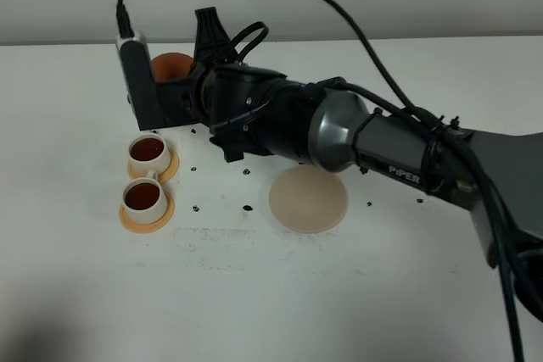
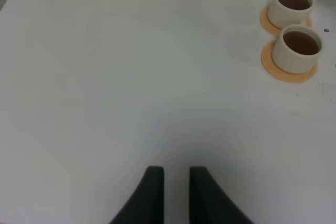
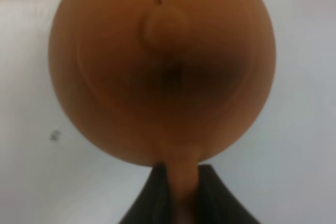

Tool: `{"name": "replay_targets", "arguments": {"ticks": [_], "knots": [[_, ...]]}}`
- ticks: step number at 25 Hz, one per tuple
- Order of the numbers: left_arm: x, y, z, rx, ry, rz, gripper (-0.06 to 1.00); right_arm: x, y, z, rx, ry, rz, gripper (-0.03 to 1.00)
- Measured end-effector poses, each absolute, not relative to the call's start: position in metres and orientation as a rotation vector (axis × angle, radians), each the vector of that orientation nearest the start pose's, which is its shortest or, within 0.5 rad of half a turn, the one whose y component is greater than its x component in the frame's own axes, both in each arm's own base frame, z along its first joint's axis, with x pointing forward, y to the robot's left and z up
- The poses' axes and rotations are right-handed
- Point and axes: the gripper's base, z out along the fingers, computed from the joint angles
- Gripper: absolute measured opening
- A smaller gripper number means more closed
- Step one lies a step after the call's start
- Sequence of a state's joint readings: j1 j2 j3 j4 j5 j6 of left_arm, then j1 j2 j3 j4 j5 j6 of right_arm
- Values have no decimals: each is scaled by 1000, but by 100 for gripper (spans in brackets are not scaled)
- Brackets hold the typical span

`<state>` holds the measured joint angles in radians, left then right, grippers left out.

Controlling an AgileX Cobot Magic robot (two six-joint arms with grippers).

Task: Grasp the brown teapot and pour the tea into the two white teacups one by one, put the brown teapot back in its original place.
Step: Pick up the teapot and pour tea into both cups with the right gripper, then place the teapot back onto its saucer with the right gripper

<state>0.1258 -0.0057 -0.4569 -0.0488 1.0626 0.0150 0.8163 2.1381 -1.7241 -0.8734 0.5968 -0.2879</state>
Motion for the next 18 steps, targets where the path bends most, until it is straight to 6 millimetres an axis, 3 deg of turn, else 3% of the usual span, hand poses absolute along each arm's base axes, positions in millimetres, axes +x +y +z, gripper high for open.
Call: {"name": "replay_targets", "arguments": {"ticks": [6, 10, 14, 18], "knots": [[-1, -4, 265, -114, 2080, 27, 11, 370, 311, 218, -1468, 1956, -242, 9], [-1, -4, 265, -114, 2080, 27, 11, 374, 303, 215, -1306, 2118, -28, 9], [-1, -4, 265, -114, 2080, 27, 11, 384, 293, 204, -1188, 2228, 91, 9], [-1, -4, 265, -114, 2080, 27, 11, 393, 287, 176, -1142, 2321, 134, 9]]}}
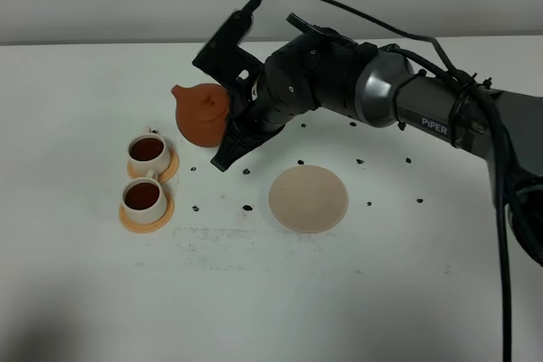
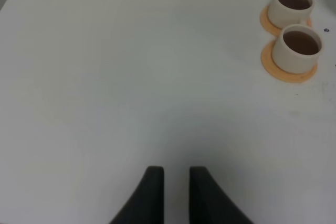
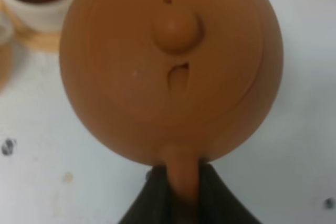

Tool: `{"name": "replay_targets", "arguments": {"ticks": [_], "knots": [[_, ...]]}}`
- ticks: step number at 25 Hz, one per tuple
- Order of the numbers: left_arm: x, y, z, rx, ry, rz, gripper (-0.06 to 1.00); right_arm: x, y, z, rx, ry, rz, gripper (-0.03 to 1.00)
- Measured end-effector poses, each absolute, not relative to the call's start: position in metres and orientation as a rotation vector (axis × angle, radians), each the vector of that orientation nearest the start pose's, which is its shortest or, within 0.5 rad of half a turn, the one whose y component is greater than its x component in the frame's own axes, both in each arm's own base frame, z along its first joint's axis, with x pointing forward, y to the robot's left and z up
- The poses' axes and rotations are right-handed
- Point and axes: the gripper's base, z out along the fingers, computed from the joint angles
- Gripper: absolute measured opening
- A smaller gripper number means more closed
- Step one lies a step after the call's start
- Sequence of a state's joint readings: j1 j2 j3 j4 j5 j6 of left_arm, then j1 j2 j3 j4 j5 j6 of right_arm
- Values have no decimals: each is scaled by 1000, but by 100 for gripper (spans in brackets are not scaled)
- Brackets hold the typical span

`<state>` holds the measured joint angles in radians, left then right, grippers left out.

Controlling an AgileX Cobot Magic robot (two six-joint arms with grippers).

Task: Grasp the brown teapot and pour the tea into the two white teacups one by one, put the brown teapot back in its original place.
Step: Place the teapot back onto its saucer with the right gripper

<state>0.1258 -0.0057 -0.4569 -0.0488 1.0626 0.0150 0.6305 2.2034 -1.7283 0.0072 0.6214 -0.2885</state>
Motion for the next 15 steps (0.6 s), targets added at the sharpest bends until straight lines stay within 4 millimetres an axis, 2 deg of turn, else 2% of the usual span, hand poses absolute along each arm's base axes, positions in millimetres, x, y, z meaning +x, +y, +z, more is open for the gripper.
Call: {"name": "replay_targets", "arguments": {"ticks": [5, 8, 12, 15], "knots": [[-1, -4, 265, -114, 2080, 27, 11, 396, 287, 148, -1134, 2391, 159, 9], [-1, -4, 265, -116, 2080, 26, 11, 397, 286, 140, -1127, 2412, 168, 9], [-1, -4, 265, -116, 2080, 26, 11, 397, 285, 144, -1124, 2408, 168, 9], [-1, -4, 265, -116, 2080, 26, 11, 395, 283, 160, -1131, 2395, 159, 9]]}}
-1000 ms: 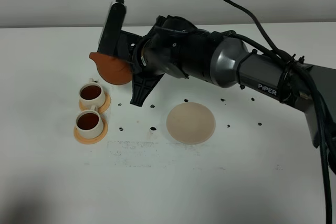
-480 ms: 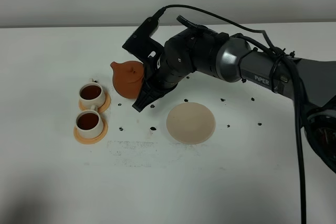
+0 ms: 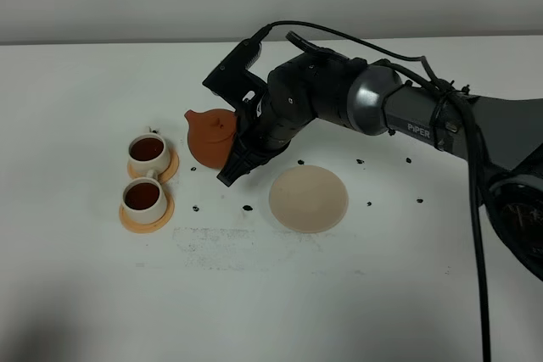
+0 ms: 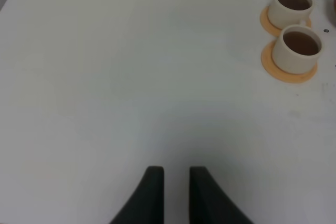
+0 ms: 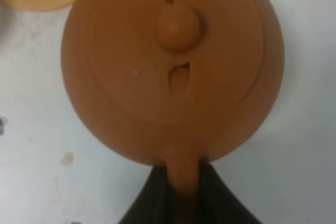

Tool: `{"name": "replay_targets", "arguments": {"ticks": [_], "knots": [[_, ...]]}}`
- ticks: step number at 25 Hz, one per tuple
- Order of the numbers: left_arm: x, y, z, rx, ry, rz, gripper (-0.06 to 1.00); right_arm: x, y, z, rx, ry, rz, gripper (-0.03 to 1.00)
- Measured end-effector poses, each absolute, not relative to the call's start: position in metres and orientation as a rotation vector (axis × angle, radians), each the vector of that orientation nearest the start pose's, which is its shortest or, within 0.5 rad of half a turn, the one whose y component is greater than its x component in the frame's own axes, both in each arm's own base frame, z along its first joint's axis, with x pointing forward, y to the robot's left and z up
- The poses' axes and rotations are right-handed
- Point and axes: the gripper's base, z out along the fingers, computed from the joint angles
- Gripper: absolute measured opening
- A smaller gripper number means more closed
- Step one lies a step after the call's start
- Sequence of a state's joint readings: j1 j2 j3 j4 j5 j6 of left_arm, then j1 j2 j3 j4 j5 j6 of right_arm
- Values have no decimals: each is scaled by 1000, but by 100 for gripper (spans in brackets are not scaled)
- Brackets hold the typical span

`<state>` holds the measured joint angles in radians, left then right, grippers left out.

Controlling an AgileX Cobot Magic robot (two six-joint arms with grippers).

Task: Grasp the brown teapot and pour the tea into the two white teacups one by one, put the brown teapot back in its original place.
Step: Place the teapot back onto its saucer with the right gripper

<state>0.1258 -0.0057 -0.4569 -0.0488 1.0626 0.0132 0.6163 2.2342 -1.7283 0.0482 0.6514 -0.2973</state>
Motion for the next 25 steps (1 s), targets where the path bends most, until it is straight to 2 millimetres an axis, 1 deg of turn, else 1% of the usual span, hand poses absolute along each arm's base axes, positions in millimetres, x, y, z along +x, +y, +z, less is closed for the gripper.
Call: {"name": "replay_targets", "arguments": {"ticks": [3, 5, 9, 12, 14, 16, 18, 22, 25], "knots": [[-1, -4, 265, -115, 2080, 27, 11, 391, 280, 188, -1111, 2342, 163, 9], [-1, -4, 265, -115, 2080, 27, 11, 384, 274, 206, -1090, 2308, 170, 9], [-1, -4, 265, -115, 2080, 27, 11, 365, 249, 214, -1019, 2288, 175, 9], [-1, -4, 265, -115, 2080, 27, 11, 349, 222, 215, -904, 2319, 187, 9], [-1, -4, 265, -115, 2080, 27, 11, 336, 207, 210, -821, 2371, 207, 9], [-1, -4, 265, -115, 2080, 27, 11, 322, 200, 204, -758, 2409, 241, 9], [-1, -4, 265, -115, 2080, 27, 11, 312, 195, 195, -692, 2442, 281, 9], [-1, -4, 265, -115, 2080, 27, 11, 300, 186, 174, -603, 2499, 313, 9], [-1, -4, 265, -115, 2080, 27, 11, 295, 182, 166, -569, 2527, 323, 9]]}}
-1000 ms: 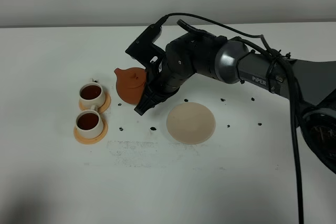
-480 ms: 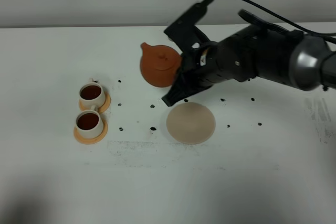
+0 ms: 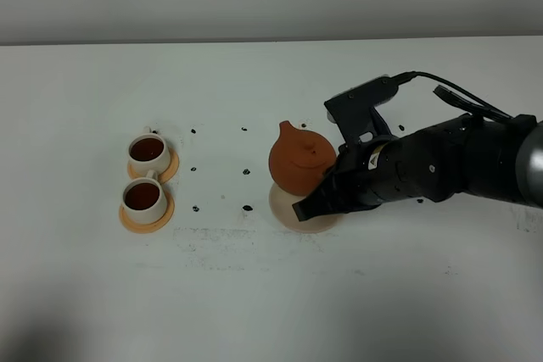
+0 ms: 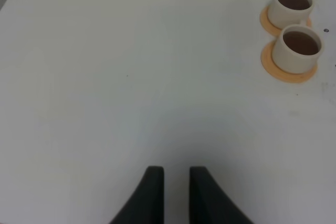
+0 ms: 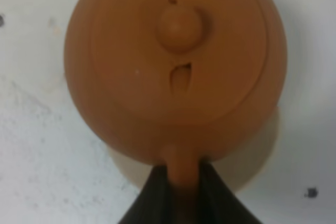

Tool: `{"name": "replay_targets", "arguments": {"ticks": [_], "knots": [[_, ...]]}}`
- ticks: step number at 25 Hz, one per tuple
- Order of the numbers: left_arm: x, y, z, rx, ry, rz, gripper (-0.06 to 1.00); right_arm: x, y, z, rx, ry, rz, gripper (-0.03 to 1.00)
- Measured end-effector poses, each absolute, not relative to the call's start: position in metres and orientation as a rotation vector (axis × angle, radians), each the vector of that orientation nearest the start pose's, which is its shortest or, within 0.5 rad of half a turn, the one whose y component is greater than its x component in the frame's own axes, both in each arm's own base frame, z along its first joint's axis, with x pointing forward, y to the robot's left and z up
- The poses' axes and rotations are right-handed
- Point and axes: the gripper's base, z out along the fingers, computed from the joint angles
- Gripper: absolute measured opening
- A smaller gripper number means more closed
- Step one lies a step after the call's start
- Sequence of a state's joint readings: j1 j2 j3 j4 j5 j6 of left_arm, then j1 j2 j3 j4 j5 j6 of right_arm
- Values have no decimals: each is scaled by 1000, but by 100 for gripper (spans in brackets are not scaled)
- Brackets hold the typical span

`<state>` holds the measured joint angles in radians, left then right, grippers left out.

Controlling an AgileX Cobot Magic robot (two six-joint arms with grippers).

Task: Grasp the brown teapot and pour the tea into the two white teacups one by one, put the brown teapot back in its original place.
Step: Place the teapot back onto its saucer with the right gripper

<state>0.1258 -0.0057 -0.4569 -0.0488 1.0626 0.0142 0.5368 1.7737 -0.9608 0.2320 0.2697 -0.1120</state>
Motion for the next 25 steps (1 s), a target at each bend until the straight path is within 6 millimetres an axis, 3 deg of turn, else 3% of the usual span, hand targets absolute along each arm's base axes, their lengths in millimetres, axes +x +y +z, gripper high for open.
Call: {"name": "replay_targets", "arguments": {"ticks": [9, 14, 21, 23, 25], "knots": [[-1, -4, 265, -115, 2080, 27, 11, 288, 178, 153, -530, 2568, 328, 9], [-1, -4, 265, -114, 2080, 27, 11, 289, 178, 135, -520, 2623, 319, 9], [-1, -4, 265, -114, 2080, 27, 11, 289, 179, 135, -517, 2619, 322, 9], [-1, -4, 265, -114, 2080, 27, 11, 288, 179, 135, -525, 2622, 320, 12], [-1, -4, 265, -114, 2080, 27, 11, 288, 179, 135, -537, 2623, 319, 21]]}}
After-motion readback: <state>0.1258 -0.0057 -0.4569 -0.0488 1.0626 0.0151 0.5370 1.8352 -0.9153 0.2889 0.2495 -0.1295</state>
